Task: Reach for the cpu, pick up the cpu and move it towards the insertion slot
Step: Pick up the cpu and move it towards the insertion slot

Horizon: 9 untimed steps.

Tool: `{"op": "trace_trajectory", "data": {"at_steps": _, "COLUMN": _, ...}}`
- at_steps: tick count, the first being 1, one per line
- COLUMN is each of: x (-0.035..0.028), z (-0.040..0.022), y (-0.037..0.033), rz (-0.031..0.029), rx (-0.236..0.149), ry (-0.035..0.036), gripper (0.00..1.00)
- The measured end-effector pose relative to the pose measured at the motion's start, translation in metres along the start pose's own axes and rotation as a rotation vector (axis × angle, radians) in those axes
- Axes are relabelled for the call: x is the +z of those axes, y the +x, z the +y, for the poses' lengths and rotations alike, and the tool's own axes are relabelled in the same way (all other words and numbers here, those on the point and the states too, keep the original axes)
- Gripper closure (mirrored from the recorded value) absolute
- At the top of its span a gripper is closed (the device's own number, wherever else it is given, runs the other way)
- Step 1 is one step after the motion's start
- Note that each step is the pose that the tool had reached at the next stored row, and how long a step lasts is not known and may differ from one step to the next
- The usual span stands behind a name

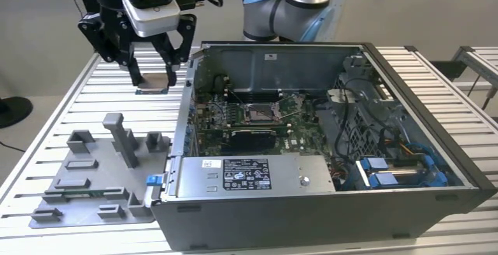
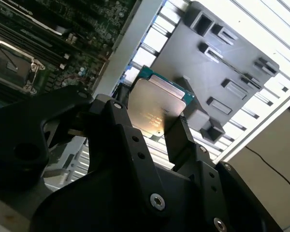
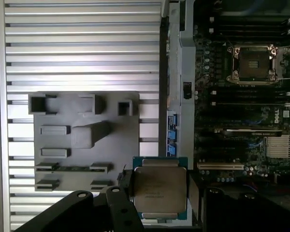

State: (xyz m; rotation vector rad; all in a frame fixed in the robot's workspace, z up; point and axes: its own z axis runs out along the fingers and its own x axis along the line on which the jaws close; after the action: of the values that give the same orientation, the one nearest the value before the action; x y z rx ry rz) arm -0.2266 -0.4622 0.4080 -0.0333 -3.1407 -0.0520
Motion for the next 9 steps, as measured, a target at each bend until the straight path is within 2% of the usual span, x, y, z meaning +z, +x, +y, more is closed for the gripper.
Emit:
{"op": "trace_trajectory", "data": {"at_steps": 3, "x": 0.0, "z": 0.0002, "y": -0.0099, "rz": 0.0, "rx": 0.0, "ry": 0.0, "gripper": 1.0}}
{"op": "trace_trajectory", "data": {"at_steps": 9, "x": 0.0003, "z": 0.0013, "y": -0.0347, "rz": -0.0001, "rx": 0.0, "ry": -0.0001, "gripper": 1.0}}
